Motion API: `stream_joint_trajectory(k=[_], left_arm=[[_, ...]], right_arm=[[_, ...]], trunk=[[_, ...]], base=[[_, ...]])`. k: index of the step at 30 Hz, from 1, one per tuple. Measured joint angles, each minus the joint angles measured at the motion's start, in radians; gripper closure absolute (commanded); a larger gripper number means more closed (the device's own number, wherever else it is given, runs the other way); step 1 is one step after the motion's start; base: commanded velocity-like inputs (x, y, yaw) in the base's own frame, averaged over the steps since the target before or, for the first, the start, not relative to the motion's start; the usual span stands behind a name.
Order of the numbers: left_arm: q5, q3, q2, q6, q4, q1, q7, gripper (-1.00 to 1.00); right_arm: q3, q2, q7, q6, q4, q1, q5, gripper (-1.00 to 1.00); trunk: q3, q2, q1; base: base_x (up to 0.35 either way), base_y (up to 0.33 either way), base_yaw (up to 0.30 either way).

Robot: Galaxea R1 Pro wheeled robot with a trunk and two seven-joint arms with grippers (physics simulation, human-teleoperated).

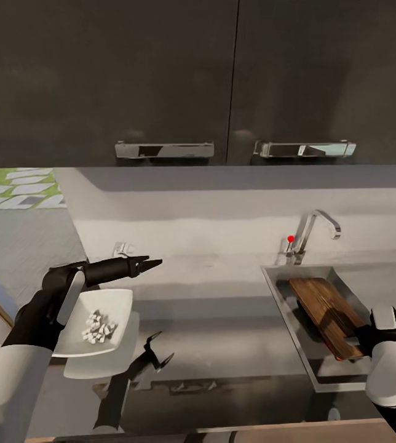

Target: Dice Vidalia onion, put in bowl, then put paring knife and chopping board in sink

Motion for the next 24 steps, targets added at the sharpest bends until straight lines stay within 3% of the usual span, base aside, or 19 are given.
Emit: stream_joint_trajectory(k=[24], left_arm=[[0.0, 0.0, 0.001, 0.0, 0.0, 0.0, -0.002, -1.0]], right_arm=[[0.0, 0.0, 0.0, 0.0, 0.0, 0.0, -0.001, 1.0]], trunk=[[-0.026, 0.0, 0.0]], base=[[0.0, 0.0, 0.0]])
